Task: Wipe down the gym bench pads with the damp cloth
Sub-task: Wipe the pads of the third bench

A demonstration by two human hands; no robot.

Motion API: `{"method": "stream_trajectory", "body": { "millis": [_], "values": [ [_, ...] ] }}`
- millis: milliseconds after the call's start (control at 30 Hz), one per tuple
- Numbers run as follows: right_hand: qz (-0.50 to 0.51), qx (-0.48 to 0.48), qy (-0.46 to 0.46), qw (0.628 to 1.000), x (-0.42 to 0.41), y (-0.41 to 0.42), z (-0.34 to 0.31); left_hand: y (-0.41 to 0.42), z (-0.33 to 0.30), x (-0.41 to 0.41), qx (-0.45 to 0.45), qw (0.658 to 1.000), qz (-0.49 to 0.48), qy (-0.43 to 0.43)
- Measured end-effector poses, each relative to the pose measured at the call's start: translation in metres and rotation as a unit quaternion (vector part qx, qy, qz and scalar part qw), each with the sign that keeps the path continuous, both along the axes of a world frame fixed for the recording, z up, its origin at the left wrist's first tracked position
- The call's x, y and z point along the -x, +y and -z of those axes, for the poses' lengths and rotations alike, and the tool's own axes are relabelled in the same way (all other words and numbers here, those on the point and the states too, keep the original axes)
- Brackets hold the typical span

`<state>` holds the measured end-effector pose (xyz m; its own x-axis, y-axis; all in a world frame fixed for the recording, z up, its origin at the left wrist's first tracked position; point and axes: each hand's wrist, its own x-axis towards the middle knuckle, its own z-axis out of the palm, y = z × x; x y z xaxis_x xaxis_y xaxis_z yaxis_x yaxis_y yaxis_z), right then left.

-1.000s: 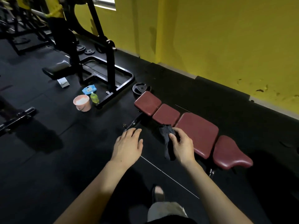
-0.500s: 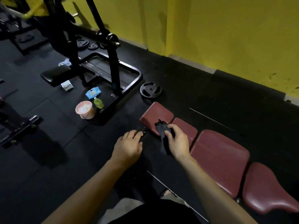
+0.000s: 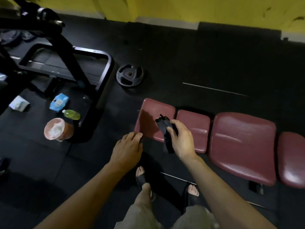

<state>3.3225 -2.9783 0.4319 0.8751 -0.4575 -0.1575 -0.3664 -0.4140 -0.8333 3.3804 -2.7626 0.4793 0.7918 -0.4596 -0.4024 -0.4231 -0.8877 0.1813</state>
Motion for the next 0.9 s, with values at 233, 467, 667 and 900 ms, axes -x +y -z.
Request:
{"method": "stream_trajectory", "body": {
  "millis": [233,467,667,900],
  "values": [
    [0.04,0.016,0.008,0.999,-0.092,0.011,0.095,0.012,0.115,-0.109,0.03,0.998,0.055,0.012],
    [0.074,0.088,-0.008,0.993,-0.179,0.016,0.169,0.004,0.216,-0.178,0.151,0.988,0.025,0.016],
    [0.003,0.157,-0.034,0.987,-0.23,0.049,0.234,-0.006,0.278,-0.209,0.265,0.96,-0.083,0.045],
    [-0.033,0.267,-0.094,0.959,-0.236,0.028,0.26,-0.019,0.29,-0.201,0.199,0.973,-0.117,0.01]
  ]
}}
